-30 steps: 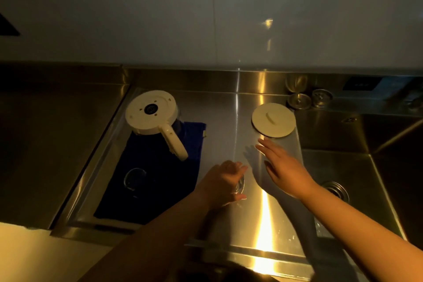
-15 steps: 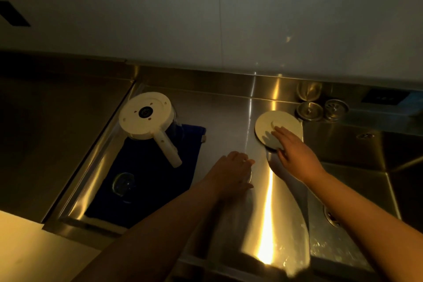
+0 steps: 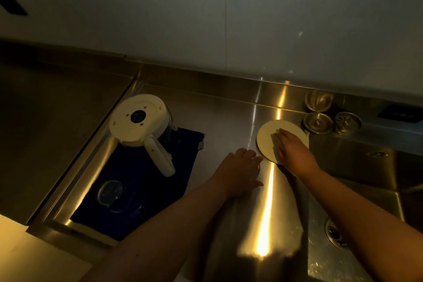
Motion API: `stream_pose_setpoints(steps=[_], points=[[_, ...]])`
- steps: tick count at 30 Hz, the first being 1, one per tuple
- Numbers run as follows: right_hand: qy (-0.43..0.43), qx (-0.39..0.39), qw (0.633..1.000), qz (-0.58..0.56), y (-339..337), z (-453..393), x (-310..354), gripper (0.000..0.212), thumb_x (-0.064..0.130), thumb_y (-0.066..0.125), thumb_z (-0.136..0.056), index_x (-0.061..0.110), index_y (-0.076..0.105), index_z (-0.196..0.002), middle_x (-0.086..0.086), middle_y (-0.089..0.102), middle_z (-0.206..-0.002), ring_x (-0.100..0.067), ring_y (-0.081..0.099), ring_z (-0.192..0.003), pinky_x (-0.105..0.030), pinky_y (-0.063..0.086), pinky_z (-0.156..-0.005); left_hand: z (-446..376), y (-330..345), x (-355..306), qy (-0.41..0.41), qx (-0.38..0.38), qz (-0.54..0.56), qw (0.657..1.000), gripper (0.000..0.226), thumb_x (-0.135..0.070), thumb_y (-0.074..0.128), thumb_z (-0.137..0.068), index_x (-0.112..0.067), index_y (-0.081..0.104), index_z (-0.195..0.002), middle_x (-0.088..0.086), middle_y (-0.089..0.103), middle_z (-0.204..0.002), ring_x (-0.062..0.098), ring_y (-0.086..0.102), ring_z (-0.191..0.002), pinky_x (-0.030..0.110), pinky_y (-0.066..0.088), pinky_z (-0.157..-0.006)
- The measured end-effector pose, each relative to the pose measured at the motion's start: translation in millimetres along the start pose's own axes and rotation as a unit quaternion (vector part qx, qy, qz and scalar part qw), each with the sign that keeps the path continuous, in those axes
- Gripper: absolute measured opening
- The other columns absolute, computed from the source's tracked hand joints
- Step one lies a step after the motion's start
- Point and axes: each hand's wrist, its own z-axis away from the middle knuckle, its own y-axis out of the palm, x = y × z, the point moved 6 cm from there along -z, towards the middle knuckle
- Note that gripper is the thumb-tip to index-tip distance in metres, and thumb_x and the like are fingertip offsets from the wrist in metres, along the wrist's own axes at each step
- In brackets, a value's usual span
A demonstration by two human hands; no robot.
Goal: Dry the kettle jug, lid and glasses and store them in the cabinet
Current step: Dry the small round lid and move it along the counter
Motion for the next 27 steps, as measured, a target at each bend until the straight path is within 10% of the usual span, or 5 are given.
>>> stream_pose_setpoints(steps=[27], points=[[0.013, -0.079, 0.996, -0.023, -37, 49, 38, 0.075, 0.0, 0.074, -0.065, 0.012, 0.044, -0.133, -0.015, 0.047, -0.13, -0.034, 0.04, -0.115, -0.043, 0.038, -0.094, 42, -18, 10, -0.017, -0.049, 0.04, 0.998, 0.068, -0.049, 0.064, -0.081, -0.026, 0.036, -0.139, 0.006, 0.034, -0.139, 0.025, 0.031, -0.126, 0.04, 0.046, -0.089]])
